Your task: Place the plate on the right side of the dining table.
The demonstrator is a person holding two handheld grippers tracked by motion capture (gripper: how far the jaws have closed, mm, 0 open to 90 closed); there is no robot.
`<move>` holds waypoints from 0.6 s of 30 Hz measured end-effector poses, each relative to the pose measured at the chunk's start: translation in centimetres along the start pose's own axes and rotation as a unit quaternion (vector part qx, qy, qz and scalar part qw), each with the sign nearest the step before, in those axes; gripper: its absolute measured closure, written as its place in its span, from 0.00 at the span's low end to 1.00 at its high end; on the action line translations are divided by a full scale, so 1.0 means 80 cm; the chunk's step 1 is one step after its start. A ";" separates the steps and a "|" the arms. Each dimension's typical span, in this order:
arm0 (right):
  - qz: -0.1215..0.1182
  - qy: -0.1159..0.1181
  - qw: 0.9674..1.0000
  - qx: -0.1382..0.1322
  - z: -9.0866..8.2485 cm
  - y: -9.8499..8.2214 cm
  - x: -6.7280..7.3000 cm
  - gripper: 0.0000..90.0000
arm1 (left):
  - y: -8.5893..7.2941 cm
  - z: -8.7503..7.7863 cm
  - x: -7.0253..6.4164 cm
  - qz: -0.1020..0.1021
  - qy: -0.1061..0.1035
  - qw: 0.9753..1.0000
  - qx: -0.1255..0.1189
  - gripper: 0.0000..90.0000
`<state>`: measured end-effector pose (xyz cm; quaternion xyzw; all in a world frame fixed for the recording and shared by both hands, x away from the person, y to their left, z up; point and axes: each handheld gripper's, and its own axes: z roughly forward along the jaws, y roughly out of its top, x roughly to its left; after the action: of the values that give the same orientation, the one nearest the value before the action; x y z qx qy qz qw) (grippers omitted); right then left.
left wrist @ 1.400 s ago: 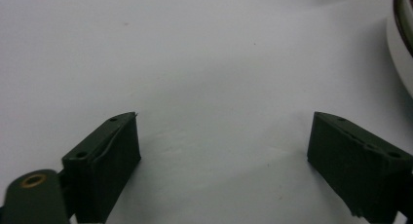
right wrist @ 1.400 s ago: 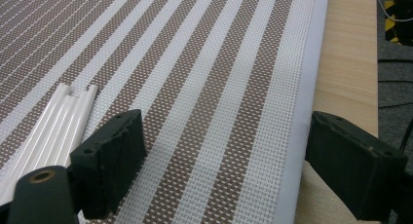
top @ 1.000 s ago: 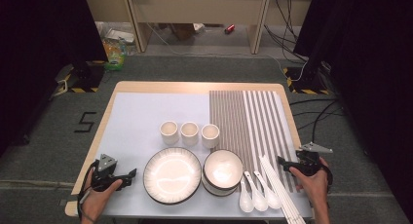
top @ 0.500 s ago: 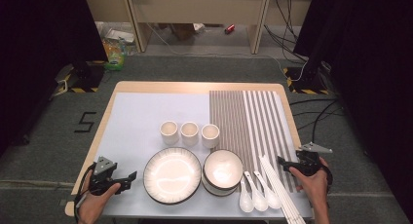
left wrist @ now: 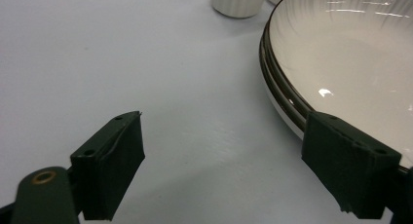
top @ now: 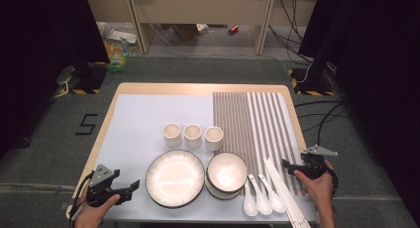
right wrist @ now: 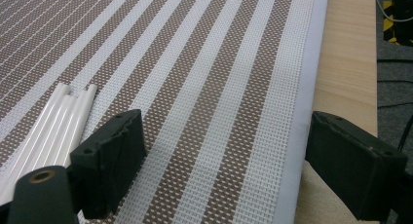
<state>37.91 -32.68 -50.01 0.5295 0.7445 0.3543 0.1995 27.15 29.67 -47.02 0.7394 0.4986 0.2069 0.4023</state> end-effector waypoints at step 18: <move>0.003 -0.002 1.000 0.003 0.000 0.001 0.000 0.15 | 0.008 -0.020 -0.056 0.047 -0.035 0.998 0.004 0.17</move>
<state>37.96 -32.65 -50.00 0.5326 0.7437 0.3522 0.1983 24.52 26.09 -45.16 0.7704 0.4499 0.1974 0.4064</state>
